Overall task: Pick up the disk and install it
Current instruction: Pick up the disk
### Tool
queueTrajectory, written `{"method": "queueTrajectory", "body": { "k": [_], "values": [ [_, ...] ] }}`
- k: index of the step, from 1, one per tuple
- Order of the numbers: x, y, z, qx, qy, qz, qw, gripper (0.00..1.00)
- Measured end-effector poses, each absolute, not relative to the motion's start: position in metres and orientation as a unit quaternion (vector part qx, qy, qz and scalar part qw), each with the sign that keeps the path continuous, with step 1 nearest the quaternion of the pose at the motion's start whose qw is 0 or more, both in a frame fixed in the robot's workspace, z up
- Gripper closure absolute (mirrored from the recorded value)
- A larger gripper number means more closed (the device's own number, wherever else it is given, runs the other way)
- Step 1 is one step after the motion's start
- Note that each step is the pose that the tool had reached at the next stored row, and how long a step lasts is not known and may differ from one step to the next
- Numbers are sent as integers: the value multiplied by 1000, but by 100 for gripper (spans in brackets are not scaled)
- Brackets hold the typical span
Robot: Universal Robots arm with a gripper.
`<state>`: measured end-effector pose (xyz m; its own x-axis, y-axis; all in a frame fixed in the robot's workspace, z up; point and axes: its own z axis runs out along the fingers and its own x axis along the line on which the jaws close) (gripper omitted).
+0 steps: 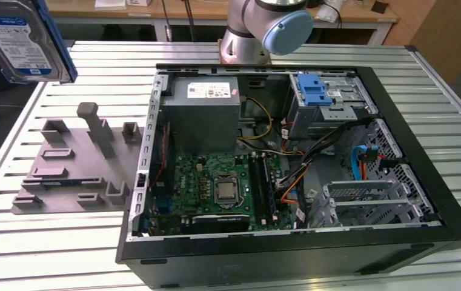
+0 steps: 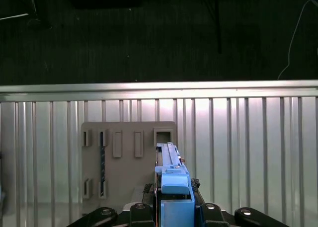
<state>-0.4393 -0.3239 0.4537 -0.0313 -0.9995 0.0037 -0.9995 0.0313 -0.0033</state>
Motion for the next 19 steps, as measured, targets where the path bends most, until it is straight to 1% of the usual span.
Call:
{"method": "queueTrajectory", "body": {
  "k": [15, 19],
  "values": [
    [-439, -324, 476, 696, -718, 2, 0, 64],
    [-439, -325, 482, 696, -718, 0, -2, 64]
  ]
}}
